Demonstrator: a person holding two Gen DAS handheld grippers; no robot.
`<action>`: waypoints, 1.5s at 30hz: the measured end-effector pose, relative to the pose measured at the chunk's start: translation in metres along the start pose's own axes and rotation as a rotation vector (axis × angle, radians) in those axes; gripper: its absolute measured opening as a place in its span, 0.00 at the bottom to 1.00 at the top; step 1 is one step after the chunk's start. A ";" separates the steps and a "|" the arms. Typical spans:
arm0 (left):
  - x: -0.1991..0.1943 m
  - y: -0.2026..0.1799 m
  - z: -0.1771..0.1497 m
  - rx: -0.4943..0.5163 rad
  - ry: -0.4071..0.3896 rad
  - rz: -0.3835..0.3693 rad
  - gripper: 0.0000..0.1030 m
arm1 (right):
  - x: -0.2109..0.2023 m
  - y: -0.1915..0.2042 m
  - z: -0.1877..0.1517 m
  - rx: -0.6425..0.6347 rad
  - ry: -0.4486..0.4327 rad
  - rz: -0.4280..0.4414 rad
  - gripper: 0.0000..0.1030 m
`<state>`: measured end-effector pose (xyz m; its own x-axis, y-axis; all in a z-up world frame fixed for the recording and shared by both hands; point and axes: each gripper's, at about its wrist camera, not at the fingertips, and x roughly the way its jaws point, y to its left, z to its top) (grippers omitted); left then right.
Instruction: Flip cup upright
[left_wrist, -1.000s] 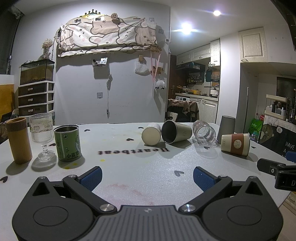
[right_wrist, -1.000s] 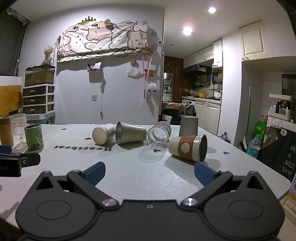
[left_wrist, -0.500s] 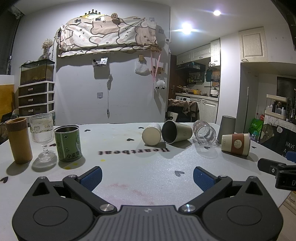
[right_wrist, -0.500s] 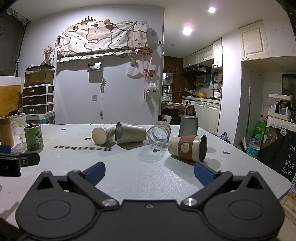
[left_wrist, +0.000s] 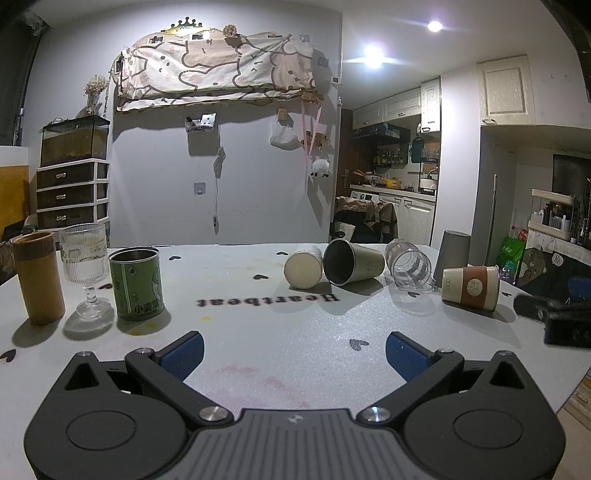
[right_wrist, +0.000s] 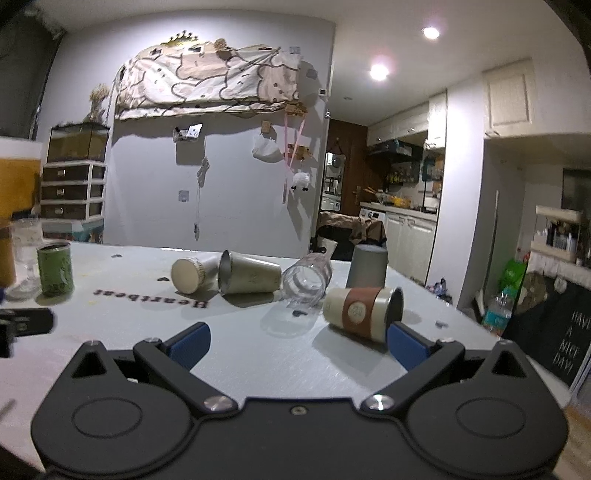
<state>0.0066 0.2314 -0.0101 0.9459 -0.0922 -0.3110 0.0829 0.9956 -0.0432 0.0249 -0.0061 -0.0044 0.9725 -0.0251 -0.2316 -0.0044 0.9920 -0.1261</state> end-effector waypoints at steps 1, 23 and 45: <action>0.001 0.000 0.001 -0.001 0.000 0.001 1.00 | 0.006 -0.003 0.005 -0.034 -0.002 -0.005 1.00; 0.003 0.014 -0.007 -0.033 0.027 0.007 1.00 | 0.207 -0.001 0.031 -1.013 0.415 -0.019 0.98; 0.004 0.030 -0.008 -0.075 0.041 0.035 1.00 | 0.153 0.031 0.006 -1.217 0.385 0.170 0.73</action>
<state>0.0106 0.2607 -0.0202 0.9340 -0.0593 -0.3524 0.0247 0.9945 -0.1020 0.1747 0.0215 -0.0384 0.8102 -0.1458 -0.5677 -0.5277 0.2400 -0.8148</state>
